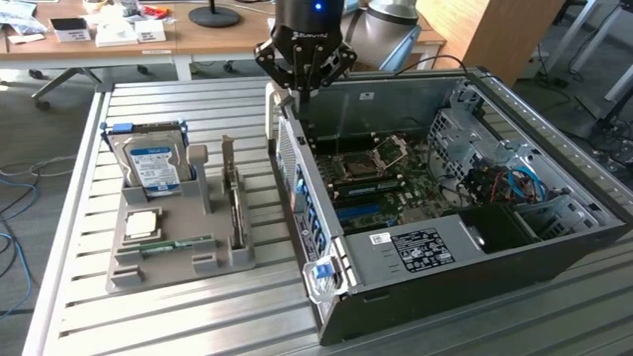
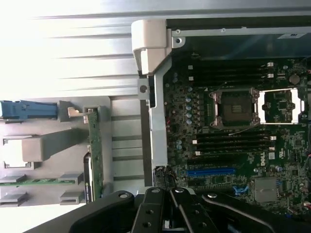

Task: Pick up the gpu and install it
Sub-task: 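Reach for the gpu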

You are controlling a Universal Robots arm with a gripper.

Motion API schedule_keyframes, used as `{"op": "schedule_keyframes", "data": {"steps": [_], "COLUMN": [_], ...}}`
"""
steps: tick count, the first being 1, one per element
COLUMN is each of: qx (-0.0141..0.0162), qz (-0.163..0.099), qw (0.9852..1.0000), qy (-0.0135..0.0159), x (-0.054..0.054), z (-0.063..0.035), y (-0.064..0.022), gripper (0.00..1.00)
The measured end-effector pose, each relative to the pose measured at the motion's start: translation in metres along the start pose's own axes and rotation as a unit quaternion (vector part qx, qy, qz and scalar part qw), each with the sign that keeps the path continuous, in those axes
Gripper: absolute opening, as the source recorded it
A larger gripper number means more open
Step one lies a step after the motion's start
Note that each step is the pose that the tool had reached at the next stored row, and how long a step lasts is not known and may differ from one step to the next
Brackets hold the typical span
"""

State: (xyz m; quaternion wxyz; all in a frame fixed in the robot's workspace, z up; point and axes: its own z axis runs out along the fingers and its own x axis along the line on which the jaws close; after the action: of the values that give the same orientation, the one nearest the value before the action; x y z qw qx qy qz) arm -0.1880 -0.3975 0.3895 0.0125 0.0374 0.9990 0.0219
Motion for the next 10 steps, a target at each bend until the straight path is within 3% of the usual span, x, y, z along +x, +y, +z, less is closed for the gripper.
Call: {"op": "schedule_keyframes", "data": {"steps": [10], "qx": [0.0001], "qz": [0.000], "qw": [1.0000], "qy": [0.0000], "x": [0.025], "z": [0.0008], "y": [-0.0006], "gripper": [0.11]}}
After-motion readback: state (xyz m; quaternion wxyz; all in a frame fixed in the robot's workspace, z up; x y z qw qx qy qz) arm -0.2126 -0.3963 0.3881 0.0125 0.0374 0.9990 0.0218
